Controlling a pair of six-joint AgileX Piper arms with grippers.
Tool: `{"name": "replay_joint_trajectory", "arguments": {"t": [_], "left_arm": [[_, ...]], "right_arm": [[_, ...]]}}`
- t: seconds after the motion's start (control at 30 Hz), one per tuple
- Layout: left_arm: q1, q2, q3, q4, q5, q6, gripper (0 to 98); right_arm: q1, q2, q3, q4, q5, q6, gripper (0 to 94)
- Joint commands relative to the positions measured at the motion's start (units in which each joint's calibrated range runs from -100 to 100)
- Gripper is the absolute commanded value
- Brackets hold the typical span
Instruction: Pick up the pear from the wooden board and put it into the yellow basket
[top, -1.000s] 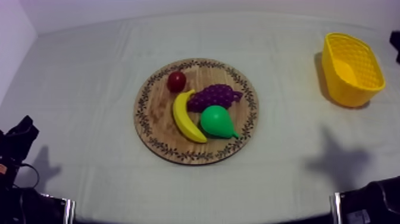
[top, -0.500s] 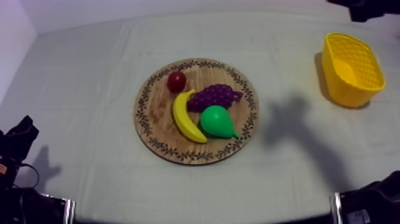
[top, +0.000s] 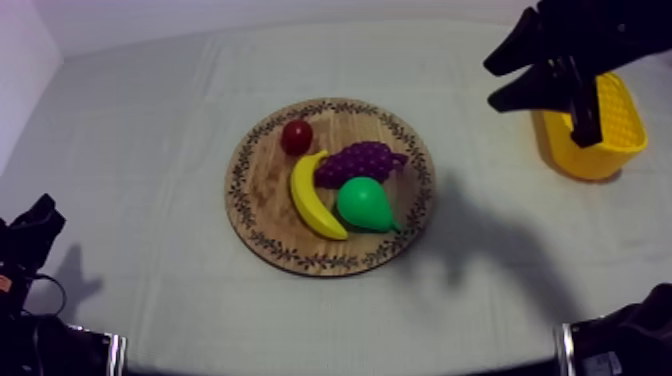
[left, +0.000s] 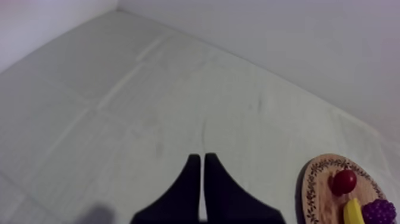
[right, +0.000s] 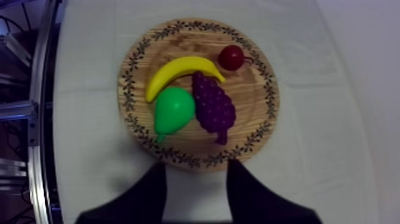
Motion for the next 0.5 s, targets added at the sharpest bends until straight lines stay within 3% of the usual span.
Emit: {"name": "replay_joint_trajectory", "arguments": {"t": [0.0,0.23,0.47], "left_arm": [[0.0,0.0,0.0,0.0,0.0,0.0,0.1],[0.0,0.0,0.0,0.0,0.0,0.0,0.1],[0.0,0.0,0.0,0.0,0.0,0.0,0.1]], "right_arm": [[0.1,0.3,1.4,-0.7,-0.1,-0.1,43.2],[-0.2,1.7,5.2,-0.4,-5.6,-3.5,55.0],[-4.7,5.7,7.5,4.4,-16.5,-11.0,64.6]]}}
